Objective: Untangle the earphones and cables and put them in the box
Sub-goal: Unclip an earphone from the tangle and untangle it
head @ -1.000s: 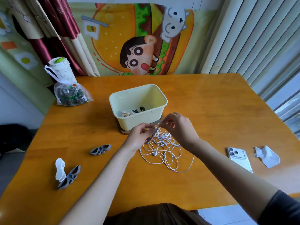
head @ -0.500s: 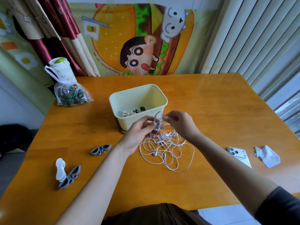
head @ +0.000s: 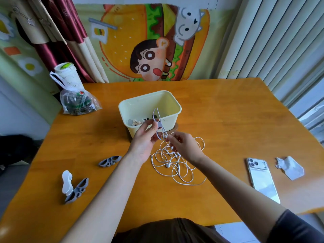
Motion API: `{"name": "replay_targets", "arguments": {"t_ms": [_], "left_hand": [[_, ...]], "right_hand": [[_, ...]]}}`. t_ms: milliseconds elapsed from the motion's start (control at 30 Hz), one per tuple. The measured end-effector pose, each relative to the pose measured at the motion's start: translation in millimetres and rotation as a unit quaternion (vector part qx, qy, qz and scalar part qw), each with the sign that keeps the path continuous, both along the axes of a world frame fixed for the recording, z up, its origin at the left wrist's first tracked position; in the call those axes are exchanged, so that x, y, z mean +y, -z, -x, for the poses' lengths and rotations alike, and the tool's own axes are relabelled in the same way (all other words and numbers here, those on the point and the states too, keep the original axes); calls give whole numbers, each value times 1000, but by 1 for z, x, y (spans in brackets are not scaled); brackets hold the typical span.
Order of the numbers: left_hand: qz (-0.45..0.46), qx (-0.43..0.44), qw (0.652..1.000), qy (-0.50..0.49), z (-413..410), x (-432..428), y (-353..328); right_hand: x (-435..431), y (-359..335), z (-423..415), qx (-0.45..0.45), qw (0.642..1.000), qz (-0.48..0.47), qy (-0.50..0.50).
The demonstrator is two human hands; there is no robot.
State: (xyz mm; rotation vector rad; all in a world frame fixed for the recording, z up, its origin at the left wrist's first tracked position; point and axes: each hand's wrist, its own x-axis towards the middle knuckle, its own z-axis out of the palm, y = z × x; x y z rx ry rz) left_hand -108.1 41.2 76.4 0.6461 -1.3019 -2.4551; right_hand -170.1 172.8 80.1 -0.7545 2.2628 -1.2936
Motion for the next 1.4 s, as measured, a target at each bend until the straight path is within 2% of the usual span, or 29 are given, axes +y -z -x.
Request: {"name": "replay_targets", "arguments": {"t_ms": [267,500,633,800,1200,1400], "left_hand": [[-30,-28,999,-8,-1,3,-1],[-35,-16,999,19,1,8,-8],[-42,-45,998,-3,2,9,-9],[-1,-83,996,-24,3,12,-10],[29,-150,983,-100,4,8,-9],[-11,-133,985,-113,5,14,-12]], "right_hand": [[8,1,1,-2,1000,7,29],[3,1,-4,-6,1000,-11,5],[1,0,-8,20,1000,-24,-5],[0,2,-13,73,996,-60,-9],[1,-4,-13,108,991,-72,-23],[-1,-9,-15,111,991,-67,-26]]}}
